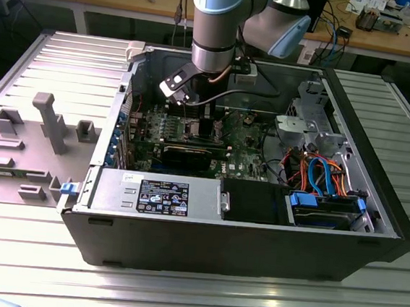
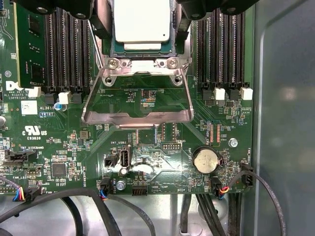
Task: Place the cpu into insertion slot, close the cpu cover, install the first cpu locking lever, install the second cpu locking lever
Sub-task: 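Place the cpu into insertion slot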
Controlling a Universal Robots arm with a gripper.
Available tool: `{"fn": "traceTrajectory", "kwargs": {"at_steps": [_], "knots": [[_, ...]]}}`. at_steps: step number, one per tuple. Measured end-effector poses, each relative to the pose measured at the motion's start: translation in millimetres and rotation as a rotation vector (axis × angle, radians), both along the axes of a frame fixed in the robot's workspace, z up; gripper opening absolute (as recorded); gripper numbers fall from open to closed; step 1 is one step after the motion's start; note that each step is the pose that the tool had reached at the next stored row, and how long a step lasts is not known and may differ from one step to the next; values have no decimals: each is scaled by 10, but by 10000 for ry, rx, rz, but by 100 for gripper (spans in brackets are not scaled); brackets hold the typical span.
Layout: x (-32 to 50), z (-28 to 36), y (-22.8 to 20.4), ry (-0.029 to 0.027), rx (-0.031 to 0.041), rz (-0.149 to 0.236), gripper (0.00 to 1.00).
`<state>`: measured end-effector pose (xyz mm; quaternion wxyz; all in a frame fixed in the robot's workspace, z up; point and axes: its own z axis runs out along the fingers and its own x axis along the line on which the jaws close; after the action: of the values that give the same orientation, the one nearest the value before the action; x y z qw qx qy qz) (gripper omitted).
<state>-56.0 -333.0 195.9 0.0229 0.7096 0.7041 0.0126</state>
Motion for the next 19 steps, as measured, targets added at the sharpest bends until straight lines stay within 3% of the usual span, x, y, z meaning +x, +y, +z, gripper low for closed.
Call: {"fn": "traceTrajectory", "kwargs": {"at_steps": [9,16,17,19], "knots": [[0,107,0,0,0,0,62],[0,224,0,1,-3,1,62],[0,234,0,1,-3,0,60],[1,236,0,-1,-3,1,47]]}}
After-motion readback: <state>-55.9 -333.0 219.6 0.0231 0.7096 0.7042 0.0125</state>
